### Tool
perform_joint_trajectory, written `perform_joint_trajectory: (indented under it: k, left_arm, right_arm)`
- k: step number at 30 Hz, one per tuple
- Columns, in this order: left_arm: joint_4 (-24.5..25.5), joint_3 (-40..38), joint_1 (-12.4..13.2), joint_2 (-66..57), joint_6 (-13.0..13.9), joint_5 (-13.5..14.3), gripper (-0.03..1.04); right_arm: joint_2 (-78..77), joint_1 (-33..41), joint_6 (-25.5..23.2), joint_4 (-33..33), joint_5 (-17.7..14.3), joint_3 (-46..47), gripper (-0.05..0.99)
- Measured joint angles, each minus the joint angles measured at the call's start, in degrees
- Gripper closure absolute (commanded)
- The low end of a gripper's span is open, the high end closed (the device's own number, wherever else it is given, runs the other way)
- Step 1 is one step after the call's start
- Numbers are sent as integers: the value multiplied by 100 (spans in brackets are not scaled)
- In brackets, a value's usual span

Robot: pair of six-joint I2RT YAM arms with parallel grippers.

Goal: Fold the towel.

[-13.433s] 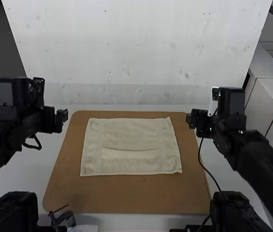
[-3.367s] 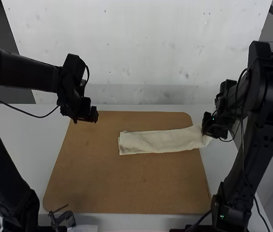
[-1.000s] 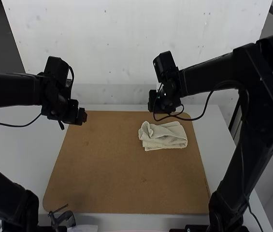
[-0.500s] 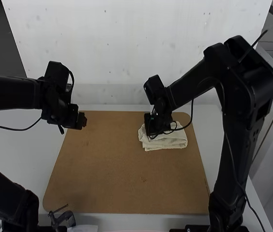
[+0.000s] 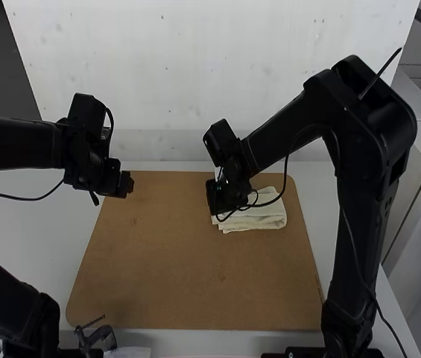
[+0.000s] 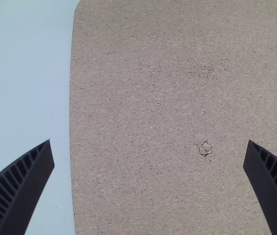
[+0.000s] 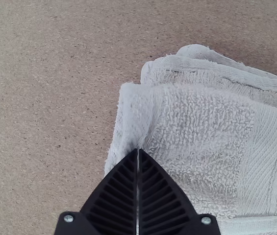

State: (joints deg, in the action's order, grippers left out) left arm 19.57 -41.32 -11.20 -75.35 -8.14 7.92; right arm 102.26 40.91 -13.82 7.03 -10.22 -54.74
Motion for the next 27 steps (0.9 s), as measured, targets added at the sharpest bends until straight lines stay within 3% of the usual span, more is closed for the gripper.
perform_joint_trajectory:
  k: [7, 13, 16, 21, 24, 27]
  left_arm:
    - [-20, 0, 13, 0, 46, 0, 1]
    - [-37, 0, 33, 15, 107, -2, 1]
    - [-33, 46, 33, 146, 120, -2, 1]
    - [-15, 129, 116, 498, 160, -17, 1]
    - [-9, 201, 310, 763, 236, -22, 2]
    - [0, 302, 538, 1115, 334, -20, 2]
  right_arm:
    - [11, -61, -17, 122, 7, -79, 89]
    - [-680, -535, 33, 273, 7, -85, 47]
    - [-1091, -949, 120, 271, 7, -85, 7]
    - [-1593, -1692, 376, 76, 28, 144, 5]
    - [-2020, -2214, 566, -153, 50, 540, 4]
    - [-2518, -2621, 752, -374, 81, 990, -4]
